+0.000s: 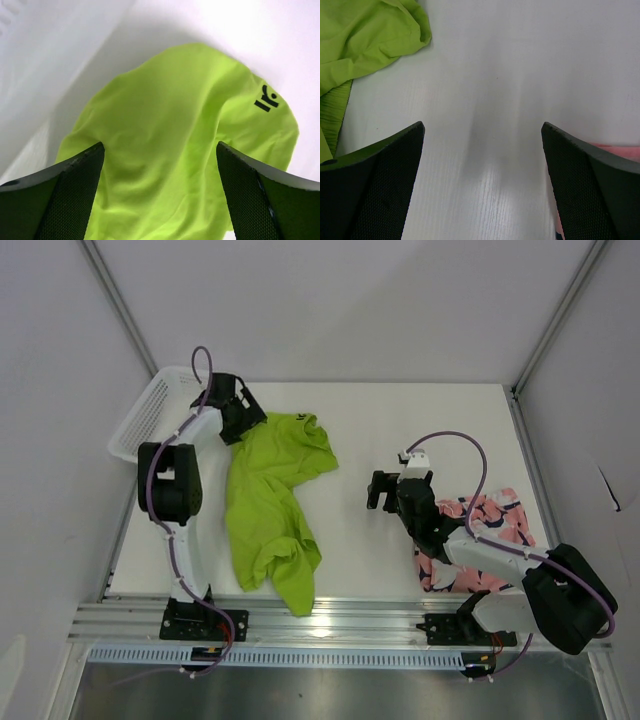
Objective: Fold and stack the shorts
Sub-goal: Move the shorts to the center of the board, then flatten the shorts out
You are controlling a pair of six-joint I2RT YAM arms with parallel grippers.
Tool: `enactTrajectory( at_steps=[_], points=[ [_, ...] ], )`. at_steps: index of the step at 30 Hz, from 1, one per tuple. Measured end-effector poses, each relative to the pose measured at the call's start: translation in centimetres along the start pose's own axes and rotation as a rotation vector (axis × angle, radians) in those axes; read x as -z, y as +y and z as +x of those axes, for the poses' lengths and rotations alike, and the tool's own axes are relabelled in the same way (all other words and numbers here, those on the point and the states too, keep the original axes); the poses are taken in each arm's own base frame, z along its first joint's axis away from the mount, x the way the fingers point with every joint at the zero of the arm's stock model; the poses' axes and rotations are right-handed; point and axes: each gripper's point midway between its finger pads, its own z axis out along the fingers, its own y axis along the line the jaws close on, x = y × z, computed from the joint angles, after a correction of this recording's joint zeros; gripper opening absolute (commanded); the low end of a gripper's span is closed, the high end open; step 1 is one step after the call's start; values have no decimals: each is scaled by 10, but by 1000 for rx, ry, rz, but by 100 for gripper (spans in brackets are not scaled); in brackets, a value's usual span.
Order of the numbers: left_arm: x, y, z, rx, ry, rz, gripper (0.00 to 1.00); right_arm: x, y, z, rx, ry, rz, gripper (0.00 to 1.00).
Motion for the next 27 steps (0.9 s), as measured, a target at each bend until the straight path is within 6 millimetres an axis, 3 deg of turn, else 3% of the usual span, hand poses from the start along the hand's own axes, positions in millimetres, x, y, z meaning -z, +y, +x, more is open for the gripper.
enactTrajectory(
  at_steps=[9,17,20,22,27],
  points=[
    [-17,-29,-64,15,-61,71,95,0,0,0,1,1,-1,100],
    [-8,-31,-79,14,-66,104,99,-2,6,5,10,22,-31,100],
    [11,-40,-74,0,-60,139,99,-4,13,12,25,49,-65,99],
    [35,-53,-63,-26,-62,167,99,-5,21,17,47,69,-102,99],
    [114,-104,-4,-140,-33,319,99,4,65,31,148,100,-269,97]
  ],
)
